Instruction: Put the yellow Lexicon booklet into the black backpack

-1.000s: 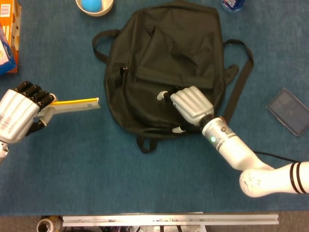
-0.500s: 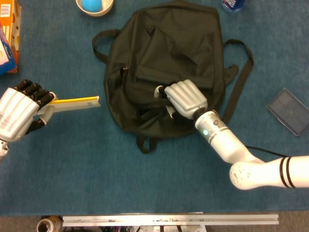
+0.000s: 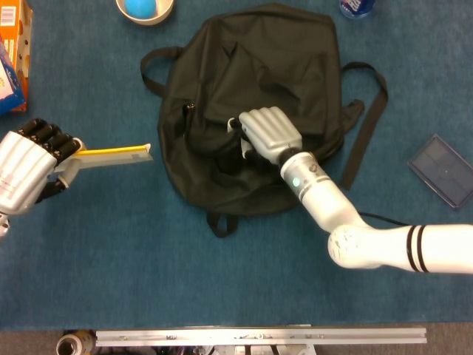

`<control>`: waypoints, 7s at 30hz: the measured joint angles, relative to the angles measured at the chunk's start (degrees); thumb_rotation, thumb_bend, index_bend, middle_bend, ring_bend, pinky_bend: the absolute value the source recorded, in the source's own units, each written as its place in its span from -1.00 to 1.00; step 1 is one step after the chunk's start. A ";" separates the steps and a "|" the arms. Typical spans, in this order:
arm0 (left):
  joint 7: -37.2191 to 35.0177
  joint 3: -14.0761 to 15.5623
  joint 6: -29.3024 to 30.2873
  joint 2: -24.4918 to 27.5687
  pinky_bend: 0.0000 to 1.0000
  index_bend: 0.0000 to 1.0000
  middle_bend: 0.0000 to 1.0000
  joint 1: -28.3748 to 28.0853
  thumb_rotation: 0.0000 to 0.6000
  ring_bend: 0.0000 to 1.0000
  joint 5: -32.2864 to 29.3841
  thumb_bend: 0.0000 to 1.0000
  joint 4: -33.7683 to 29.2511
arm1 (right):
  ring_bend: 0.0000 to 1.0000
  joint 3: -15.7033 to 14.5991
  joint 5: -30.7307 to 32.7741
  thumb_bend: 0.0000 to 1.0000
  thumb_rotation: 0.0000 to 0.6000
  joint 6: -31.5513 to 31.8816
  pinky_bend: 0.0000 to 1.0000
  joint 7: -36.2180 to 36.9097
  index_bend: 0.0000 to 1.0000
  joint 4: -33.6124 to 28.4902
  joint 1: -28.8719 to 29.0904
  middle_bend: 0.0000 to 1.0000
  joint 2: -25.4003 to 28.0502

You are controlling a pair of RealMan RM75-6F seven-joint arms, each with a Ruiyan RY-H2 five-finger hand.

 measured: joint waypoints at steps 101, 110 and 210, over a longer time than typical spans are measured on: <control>10.04 -5.77 -10.05 -14.46 -0.16 0.45 0.24 -14.24 1.00 -0.06 -1.86 -0.26 -3.60 | 0.21 30.90 21.39 0.97 1.00 -0.41 0.71 40.29 0.14 8.20 7.98 0.19 -5.86; 14.17 -3.60 -9.12 -17.27 0.01 0.49 0.31 -12.76 1.00 -0.02 -1.20 -0.26 -0.39 | 0.21 31.37 23.47 0.97 1.00 -0.85 0.71 41.13 0.14 7.96 7.82 0.19 -4.67; 24.10 -4.48 -5.45 -33.10 0.41 0.76 0.63 -15.64 1.00 0.30 0.47 -0.46 15.20 | 0.22 30.57 27.97 0.95 1.00 1.08 0.71 42.66 0.15 5.34 8.07 0.19 -3.35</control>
